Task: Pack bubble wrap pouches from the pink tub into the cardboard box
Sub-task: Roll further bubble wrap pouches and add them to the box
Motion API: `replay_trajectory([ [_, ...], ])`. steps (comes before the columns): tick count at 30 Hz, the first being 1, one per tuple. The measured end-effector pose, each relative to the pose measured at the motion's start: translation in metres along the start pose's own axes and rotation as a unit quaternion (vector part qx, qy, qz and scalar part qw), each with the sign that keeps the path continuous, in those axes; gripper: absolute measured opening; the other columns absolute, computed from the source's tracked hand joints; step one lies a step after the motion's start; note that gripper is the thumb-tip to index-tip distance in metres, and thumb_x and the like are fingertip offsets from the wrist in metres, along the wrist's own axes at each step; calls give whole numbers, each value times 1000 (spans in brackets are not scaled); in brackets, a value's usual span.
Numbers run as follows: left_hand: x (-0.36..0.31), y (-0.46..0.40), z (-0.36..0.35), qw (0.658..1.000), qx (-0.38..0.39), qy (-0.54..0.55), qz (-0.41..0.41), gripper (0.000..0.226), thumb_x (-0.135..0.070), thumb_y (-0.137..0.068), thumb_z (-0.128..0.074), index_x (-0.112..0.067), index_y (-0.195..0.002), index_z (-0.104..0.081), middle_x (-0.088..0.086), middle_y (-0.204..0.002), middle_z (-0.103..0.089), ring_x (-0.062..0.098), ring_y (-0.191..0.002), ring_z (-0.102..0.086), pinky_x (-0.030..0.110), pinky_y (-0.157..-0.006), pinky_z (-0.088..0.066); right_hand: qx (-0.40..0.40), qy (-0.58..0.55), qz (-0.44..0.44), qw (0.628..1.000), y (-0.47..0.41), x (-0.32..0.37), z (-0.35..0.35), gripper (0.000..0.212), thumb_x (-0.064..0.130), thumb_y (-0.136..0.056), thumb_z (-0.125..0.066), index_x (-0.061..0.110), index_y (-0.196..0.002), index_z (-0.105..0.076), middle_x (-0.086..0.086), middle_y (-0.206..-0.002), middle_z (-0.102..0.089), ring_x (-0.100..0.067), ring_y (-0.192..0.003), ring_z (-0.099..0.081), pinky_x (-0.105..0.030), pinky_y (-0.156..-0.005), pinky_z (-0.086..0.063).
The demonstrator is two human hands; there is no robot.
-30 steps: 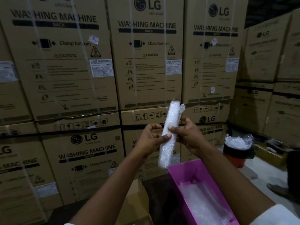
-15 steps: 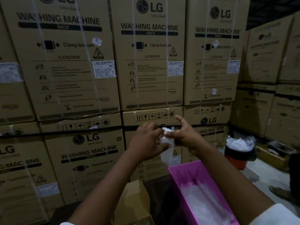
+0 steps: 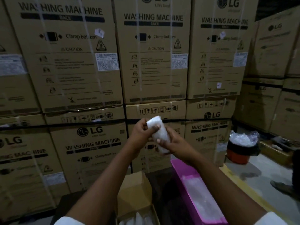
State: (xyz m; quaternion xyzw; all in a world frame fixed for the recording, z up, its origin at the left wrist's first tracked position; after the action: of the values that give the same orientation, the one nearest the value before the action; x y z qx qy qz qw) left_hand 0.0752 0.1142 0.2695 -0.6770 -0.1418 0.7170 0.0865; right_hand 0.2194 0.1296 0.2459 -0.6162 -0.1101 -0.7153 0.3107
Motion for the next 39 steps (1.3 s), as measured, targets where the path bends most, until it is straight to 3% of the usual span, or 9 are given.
replay_trajectory([
  [5,26,6,6,993,-70,62,69,37,-21,-90,-65,-10,-123,-51,13,-114,-65,28,-101,-66,33,-72,-56,-101,106,36,989,2,-22,-29,44,25,-99,-50,31,-141,-37,4,-114,-62,-13,-97,-64,-35,-80,-57],
  [12,80,30,30,988,-46,33,142,23,-15,-89,-66,-10,-110,-58,16,-106,-68,28,-91,-68,41,-76,-58,-107,24,-36,993,14,-70,-53,14,20,-95,-58,29,-105,-60,6,-97,-71,-9,-89,-69,-35,-81,-57],
  [16,116,44,43,982,-49,-41,180,24,-11,-84,-71,-7,-106,-61,14,-102,-69,27,-91,-68,39,-75,-59,-117,55,-96,987,24,-111,-66,12,15,-87,-67,24,-94,-66,1,-91,-72,-12,-84,-69,-40,-79,-58],
  [21,172,70,57,964,-10,-150,220,28,-8,-77,-78,-5,-102,-65,7,-90,-70,16,-75,-65,25,-60,-54,-76,229,-130,962,41,-157,-84,18,17,-77,-68,17,-94,-72,3,-89,-72,-10,-82,-67,-25,-72,-53],
  [24,207,81,58,946,-29,-251,202,27,-11,-75,-79,-14,-97,-64,1,-90,-66,17,-83,-63,33,-75,-56,-78,269,-112,953,51,-175,-94,17,18,-79,-67,21,-96,-65,6,-91,-68,-8,-83,-64,-12,-63,-42],
  [27,236,97,51,912,-34,-330,240,25,-16,-80,-72,-22,-101,-60,-1,-85,-63,17,-81,-63,29,-72,-53,-73,349,-98,929,58,-197,-104,7,19,-86,-58,23,-92,-58,4,-94,-61,-13,-85,-61,-19,-62,-38],
  [32,278,125,21,918,38,-255,300,39,-19,-78,-57,-7,-114,-63,15,-100,-68,28,-92,-65,33,-80,-54,31,505,-143,851,69,-243,-125,24,12,-95,-39,17,-113,-54,-7,-115,-54,-31,-102,-59,-38,-76,-44],
  [36,300,132,11,927,-40,-119,354,22,8,-88,-47,-6,-89,-64,5,-71,-59,20,-67,-55,20,-57,-43,77,573,-130,806,65,-253,-133,39,10,-98,-32,14,-135,-47,-11,-130,-50,-32,-106,-60,-42,-86,-48],
  [39,308,133,13,905,-109,-57,408,15,-1,-92,-49,-4,-82,-58,10,-66,-55,19,-57,-51,20,-50,-43,66,596,-109,793,67,-254,-133,39,11,-94,-43,13,-131,-53,-11,-121,-55,-31,-97,-62,-41,-75,-51],
])
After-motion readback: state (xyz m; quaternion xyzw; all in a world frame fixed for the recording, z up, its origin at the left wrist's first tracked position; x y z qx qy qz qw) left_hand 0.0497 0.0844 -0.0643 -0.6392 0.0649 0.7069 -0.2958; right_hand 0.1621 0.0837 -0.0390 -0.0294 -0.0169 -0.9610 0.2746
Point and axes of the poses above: each hand's wrist, its own y-axis away from the middle knuckle, its own z-axis out of the back of the hand, x = y × z, the point moved 4 cm from there along -y, towards the middle knuckle
